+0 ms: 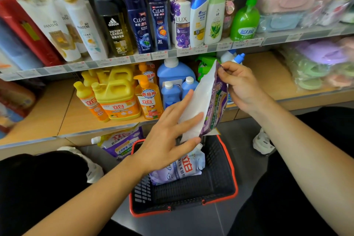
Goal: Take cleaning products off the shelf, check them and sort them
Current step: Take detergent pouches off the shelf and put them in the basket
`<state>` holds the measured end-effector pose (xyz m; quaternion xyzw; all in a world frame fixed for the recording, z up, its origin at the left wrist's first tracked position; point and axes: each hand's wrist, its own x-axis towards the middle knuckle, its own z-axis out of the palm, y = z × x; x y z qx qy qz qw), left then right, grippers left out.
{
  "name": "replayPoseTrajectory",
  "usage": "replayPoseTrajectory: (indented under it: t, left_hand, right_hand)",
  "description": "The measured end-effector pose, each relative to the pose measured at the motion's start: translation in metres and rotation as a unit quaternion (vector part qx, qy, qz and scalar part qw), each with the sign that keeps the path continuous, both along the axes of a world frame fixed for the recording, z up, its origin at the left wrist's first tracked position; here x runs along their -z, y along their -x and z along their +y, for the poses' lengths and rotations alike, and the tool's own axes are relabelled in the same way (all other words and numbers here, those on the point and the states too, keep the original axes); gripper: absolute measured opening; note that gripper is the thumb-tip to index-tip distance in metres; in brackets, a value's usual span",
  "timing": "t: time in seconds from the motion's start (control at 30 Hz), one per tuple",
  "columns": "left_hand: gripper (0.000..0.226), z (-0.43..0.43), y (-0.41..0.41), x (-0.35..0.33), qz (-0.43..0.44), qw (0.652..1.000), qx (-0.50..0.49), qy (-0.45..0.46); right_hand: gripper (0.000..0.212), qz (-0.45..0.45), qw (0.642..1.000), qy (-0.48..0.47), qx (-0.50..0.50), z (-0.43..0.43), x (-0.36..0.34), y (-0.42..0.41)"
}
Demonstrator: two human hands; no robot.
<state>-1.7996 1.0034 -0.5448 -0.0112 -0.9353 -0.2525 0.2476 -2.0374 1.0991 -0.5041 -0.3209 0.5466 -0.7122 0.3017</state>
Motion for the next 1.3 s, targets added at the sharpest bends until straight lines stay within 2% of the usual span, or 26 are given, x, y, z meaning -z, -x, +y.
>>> replayPoseTrajectory:
  t: [0.1,0.2,0.3,0.37,0.47,0.53,0.63,0.73,0.87,0.97,1.07,1.17,1.23,1.3]
  left_hand:
    - [0.045,-0.004,0.000,0.004,0.028,0.999,0.011,0.020]
    - [0.028,-0.006,-0.001,0.010,0.087,0.993,-0.032,-0.068]
    - [0.012,-0.016,-0.001,0.010,0.118,0.975,-0.117,-0.149]
    - [0.014,-0.024,0.001,0.008,0.120,0.955,-0.177,-0.203]
    - [0.029,-0.036,0.008,0.009,0.125,0.915,-0.219,-0.314]
    - [0.035,-0.044,0.013,0.014,0.126,0.884,-0.217,-0.394]
    - [0.029,-0.048,0.022,0.029,0.062,0.845,-0.168,-0.504]
    - [0.021,-0.044,0.031,0.036,0.048,0.817,-0.120,-0.561]
    - [0.011,-0.047,0.037,0.023,0.092,0.826,-0.115,-0.543]
    - [0.015,-0.050,0.039,0.008,0.118,0.855,-0.144,-0.483]
    - [0.007,-0.047,0.040,-0.009,0.132,0.883,-0.146,-0.426]
    - [0.006,-0.046,0.040,-0.018,0.114,0.919,-0.154,-0.344]
    - [0.006,-0.046,0.039,-0.019,0.094,0.938,-0.174,-0.284]
    - [0.004,-0.047,0.035,-0.021,0.086,0.944,-0.183,-0.260]
  right_hand:
    - [0.013,-0.003,1.000,-0.007,0.021,0.001,-0.002,-0.001]
    - [0.012,-0.002,0.999,-0.020,0.049,0.002,-0.003,-0.001]
    - [0.012,0.038,0.995,-0.042,0.088,0.003,-0.007,0.000]
    - [0.011,0.075,0.990,-0.056,0.103,0.005,-0.010,0.002]
    - [0.012,0.099,0.988,-0.061,0.104,0.009,-0.013,0.002]
    - [0.016,0.088,0.990,-0.056,0.096,0.010,-0.013,-0.001]
    - [0.018,0.044,0.995,-0.039,0.086,0.010,-0.014,-0.005]
    - [0.016,-0.011,0.995,-0.026,0.091,0.012,-0.014,-0.002]
    - [0.007,-0.079,0.988,-0.022,0.130,0.015,-0.008,0.009]
    - [0.008,-0.061,0.984,-0.060,0.159,0.016,0.006,0.017]
    - [0.021,0.003,0.977,-0.104,0.187,0.013,0.019,0.018]
    - [0.025,0.096,0.970,-0.079,0.207,0.013,0.012,0.012]
    - [0.028,0.229,0.958,-0.075,0.153,0.013,0.004,-0.001]
    - [0.036,0.342,0.932,-0.102,0.056,0.010,0.002,-0.022]
